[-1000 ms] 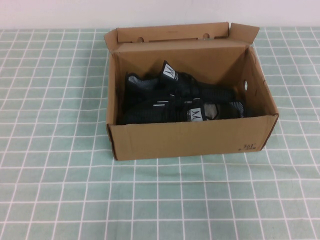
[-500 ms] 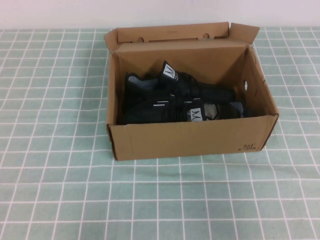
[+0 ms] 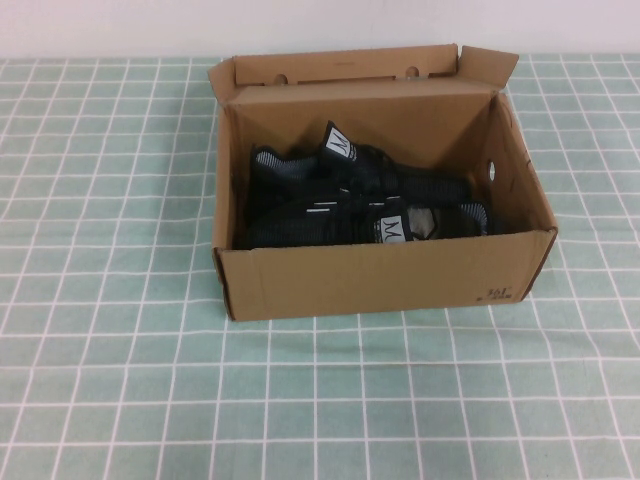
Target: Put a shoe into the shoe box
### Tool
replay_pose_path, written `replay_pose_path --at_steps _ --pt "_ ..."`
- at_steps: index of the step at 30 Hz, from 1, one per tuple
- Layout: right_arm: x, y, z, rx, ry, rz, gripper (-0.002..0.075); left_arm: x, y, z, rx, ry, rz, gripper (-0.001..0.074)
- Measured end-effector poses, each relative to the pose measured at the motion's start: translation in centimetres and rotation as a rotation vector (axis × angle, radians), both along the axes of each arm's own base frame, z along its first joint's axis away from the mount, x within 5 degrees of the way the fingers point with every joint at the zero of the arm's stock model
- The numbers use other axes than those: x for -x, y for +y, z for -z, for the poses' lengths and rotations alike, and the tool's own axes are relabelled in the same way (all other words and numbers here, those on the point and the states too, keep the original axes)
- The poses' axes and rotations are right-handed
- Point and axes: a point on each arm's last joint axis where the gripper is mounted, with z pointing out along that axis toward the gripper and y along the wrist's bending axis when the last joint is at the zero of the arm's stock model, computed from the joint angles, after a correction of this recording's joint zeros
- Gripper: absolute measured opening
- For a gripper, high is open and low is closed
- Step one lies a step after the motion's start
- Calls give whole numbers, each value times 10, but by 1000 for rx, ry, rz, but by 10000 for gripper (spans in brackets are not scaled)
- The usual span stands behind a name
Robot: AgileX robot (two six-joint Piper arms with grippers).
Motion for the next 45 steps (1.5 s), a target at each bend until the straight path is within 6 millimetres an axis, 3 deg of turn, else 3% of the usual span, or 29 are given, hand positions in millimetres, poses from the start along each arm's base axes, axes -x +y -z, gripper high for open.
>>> replay_pose_path --at_steps 20,29,33,38,45 --pt "0 -2 0 -4 -3 21 -7 0 0 0 2 -1 -1 2" --pt "25 -20 -3 -31 -133 197 -7 0 0 0 2 0 -1 2" --pt "33 -24 21 -40 -200 275 -7 0 0 0 2 0 -1 2" --pt "43 -28 70 16 -223 341 -7 0 0 0 2 0 -1 2" --pt "27 -31 129 46 -47 404 -7 0 0 0 2 0 -1 2"
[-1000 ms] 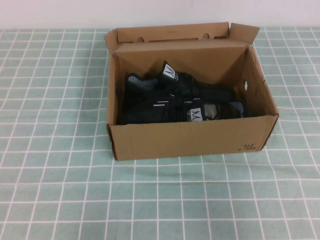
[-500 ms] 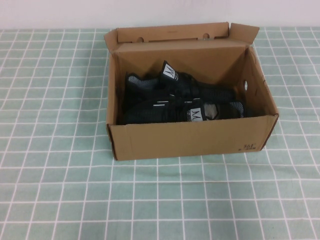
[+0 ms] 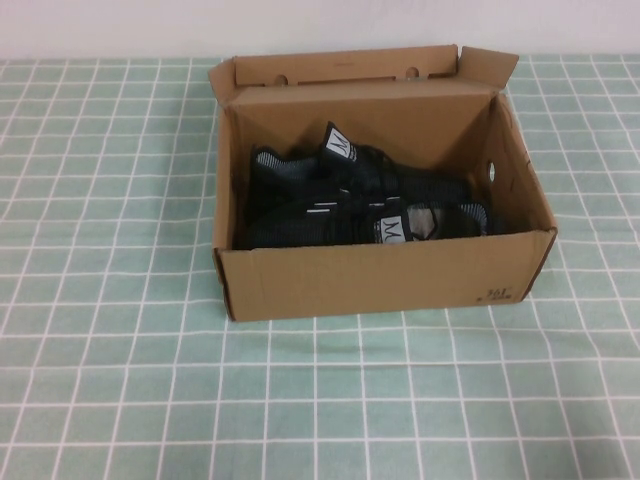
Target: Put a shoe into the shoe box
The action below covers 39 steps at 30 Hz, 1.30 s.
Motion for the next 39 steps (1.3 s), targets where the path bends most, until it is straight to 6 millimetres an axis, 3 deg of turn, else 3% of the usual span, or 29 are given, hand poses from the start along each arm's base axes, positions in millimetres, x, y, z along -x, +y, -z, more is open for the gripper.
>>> replay_pose_path --at_steps 7,39 --pt "-6 0 38 -5 96 1 -7 0 0 0 0 2 0 2" --pt "-6 0 38 -6 85 0 -7 0 0 0 0 3 0 2"
